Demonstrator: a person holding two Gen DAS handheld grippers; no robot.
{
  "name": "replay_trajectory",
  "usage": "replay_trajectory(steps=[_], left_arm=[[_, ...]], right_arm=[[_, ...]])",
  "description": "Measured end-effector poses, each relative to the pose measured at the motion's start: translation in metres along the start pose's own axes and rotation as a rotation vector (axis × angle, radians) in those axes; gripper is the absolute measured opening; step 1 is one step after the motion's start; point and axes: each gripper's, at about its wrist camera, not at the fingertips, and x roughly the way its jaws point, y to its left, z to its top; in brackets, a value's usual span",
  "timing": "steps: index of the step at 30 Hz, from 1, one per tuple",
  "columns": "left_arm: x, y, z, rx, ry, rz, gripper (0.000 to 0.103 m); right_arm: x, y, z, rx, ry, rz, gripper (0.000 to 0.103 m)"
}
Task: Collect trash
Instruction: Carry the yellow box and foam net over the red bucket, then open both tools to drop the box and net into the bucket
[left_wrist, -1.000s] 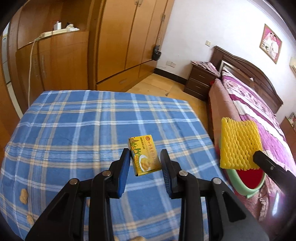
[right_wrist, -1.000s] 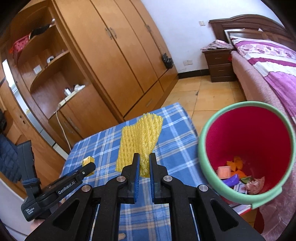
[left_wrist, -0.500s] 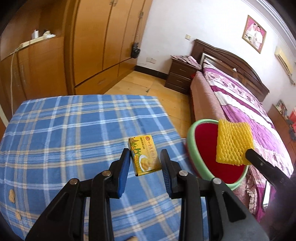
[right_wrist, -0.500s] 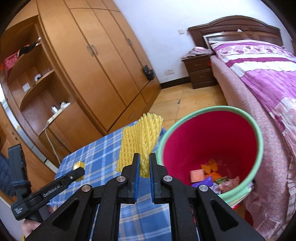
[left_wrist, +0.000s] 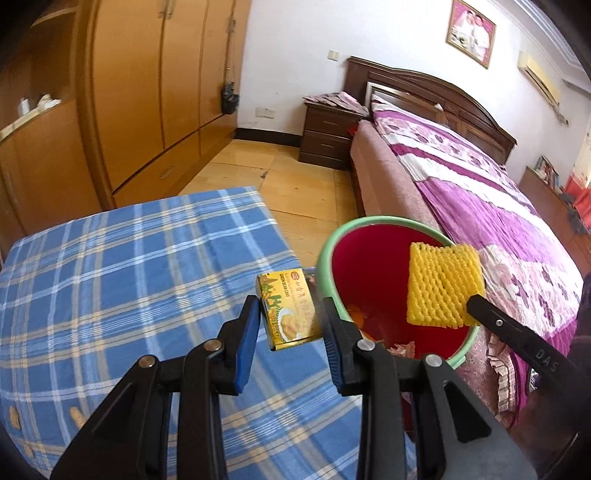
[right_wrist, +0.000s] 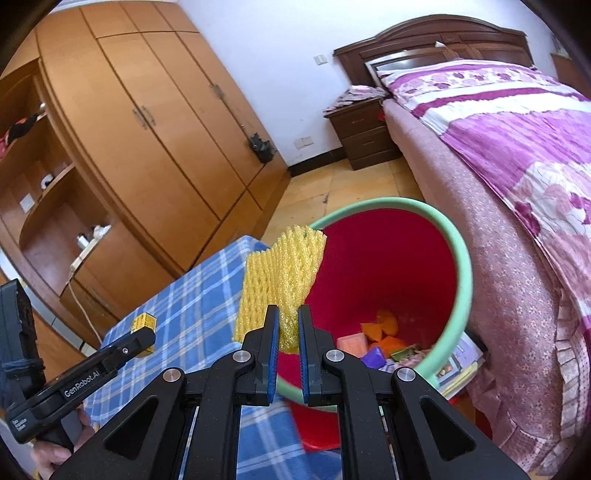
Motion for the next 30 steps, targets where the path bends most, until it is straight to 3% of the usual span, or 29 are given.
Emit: replay_trajectory(steps=[17, 19, 22, 30], left_arm=[[0.058, -0.066, 0.001, 0.115, 0.084, -0.133, 0.034], [0.061, -0.069, 0.0, 0.122, 0.093, -0.135, 0.035], [0.066, -0.07, -0.001, 0.115, 0.105, -0.15, 0.046], [0.065, -0.064, -0.005, 0.088, 0.116, -0.144, 0.047]], right_arm=[[0.02, -0.053, 0.0, 0.083, 0.029, -0.097, 0.012], [0.021, -0.057, 0.0, 0.091, 0.034, -0.094, 0.012], [0.023, -0.062, -0.001, 0.106, 0.041, -0.096, 0.014], [0.021, -0.064, -0.003, 0.118, 0.043, -0.084, 0.024]])
